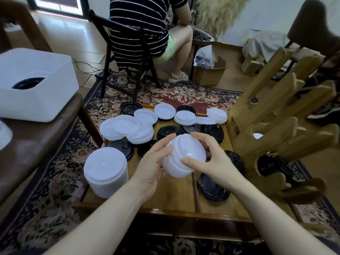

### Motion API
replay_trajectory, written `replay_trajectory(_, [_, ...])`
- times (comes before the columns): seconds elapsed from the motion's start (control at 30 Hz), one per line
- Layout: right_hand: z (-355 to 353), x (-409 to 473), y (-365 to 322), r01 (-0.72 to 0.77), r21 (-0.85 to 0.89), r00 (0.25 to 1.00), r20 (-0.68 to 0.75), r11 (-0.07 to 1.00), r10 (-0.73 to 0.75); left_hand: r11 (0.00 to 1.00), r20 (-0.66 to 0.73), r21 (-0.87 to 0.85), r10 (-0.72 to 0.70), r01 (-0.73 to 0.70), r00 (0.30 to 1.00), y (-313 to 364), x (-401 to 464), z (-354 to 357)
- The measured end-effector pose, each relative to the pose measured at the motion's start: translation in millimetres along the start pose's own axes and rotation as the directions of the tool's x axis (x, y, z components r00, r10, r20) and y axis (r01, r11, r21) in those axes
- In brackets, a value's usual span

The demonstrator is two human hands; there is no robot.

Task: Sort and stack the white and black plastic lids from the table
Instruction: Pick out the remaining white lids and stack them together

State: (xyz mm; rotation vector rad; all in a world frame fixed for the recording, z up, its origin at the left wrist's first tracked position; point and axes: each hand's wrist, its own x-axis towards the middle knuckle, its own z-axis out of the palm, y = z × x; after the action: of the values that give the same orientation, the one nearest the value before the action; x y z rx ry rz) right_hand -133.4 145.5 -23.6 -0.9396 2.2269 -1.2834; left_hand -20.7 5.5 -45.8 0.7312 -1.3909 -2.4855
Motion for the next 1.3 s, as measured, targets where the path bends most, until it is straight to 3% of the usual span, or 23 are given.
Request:
replay_trajectory(0.23, [10, -2, -2, 0.023, -0.057, 1.0, -0.006, 0.998, -0.023, 0.999, -0.037, 0.012, 0.044, -0.044, 0.998, -2, -2, 3])
replay_trajectory(0.5, [18, -6, 1, 0.055, -0.1, 0.992, -0.112, 0.993, -0.066, 0.992, 0.038, 0.036, 0.118, -0.119, 0.992, -5, -2, 3])
replay_trajectory(0.83, [-1, -2, 2, 0.069, -0.079, 0.993, 0.104, 0.994, -0.061, 0.998, 0.095, -0.017, 0.061, -0.059, 0.994, -6, -1, -2])
replay_trajectory(1.0, [6, -3, 3, 0.074, -0.105, 0.996, 0.057, 0.992, -0.068, 0.996, 0.105, -0.012, 0.085, -0.085, 0.991, -6, -1, -1])
replay_trajectory(1.1, [11, -4, 2, -0.006, -0.026, 1.0, 0.014, 1.0, 0.007, 0.997, 0.091, -0.028, 0.079, -0.076, 0.993, -8, 0, -2])
replay_trajectory(1.2, [1, 0, 2, -0.062, 0.081, 0.995, 0.086, 0.995, 0.055, 0.996, 0.074, -0.033, 0.082, -0.079, 0.994, -7, 1, 0])
replay_trajectory(1.3, [-8, 2, -2, -0.08, 0.28, 0.995, 0.083, 0.957, 0.059, 0.995, 0.076, -0.066, 0.082, -0.077, 0.994, -2, 1, 0])
